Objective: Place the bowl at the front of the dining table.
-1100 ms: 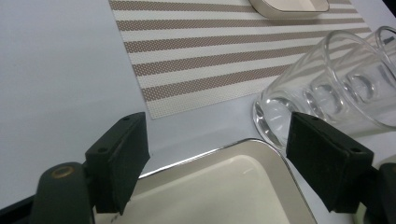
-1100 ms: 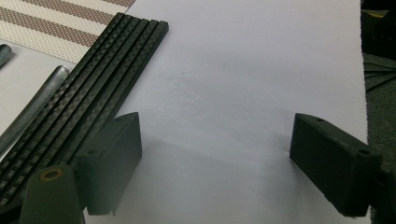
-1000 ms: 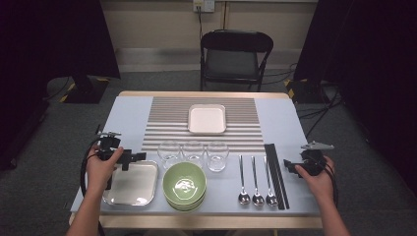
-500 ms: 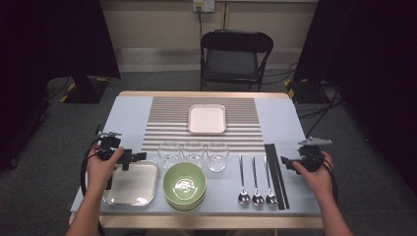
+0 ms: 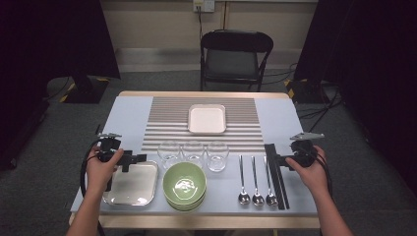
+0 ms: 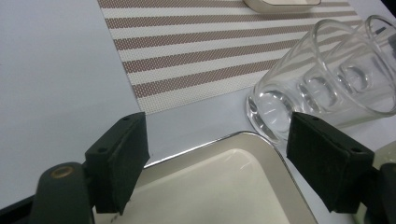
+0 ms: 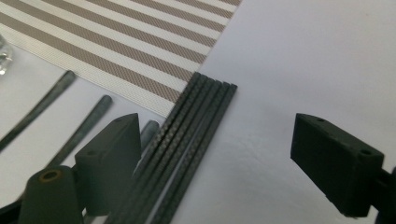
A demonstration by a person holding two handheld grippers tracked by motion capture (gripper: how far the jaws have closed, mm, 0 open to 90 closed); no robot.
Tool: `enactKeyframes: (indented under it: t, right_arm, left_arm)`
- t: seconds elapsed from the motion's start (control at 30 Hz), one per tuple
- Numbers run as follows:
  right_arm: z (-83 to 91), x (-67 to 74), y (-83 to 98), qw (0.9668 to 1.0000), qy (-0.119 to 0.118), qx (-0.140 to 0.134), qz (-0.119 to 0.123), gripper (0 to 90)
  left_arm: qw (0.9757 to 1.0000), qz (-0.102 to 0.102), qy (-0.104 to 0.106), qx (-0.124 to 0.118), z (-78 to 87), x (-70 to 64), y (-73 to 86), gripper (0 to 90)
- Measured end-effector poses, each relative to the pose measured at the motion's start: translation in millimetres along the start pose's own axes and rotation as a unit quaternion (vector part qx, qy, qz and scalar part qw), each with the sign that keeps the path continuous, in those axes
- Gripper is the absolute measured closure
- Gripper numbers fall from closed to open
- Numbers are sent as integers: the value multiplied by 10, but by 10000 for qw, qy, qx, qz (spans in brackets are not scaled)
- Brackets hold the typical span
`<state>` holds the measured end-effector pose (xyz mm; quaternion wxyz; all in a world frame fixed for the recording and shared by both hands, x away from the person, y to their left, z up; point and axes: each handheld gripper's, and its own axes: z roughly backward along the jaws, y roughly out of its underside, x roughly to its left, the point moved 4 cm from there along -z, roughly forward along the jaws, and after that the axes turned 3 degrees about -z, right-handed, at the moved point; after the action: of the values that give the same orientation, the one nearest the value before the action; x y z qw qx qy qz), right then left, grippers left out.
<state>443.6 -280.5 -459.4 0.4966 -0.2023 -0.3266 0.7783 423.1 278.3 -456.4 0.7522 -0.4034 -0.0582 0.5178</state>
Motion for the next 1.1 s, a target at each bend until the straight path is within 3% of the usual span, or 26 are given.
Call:
enactKeyframes:
  t: [0.47, 1.1]
  right_arm:
    - [13, 279, -230, 9991, -340, 70, 250, 156]
    - [11, 519, -342, 9972, -609, 103, 423, 157]
  left_arm:
    - [10000, -47, 20, -2, 2, -23, 6, 207]
    - [9999, -157, 14, 47, -15, -35, 7, 207]
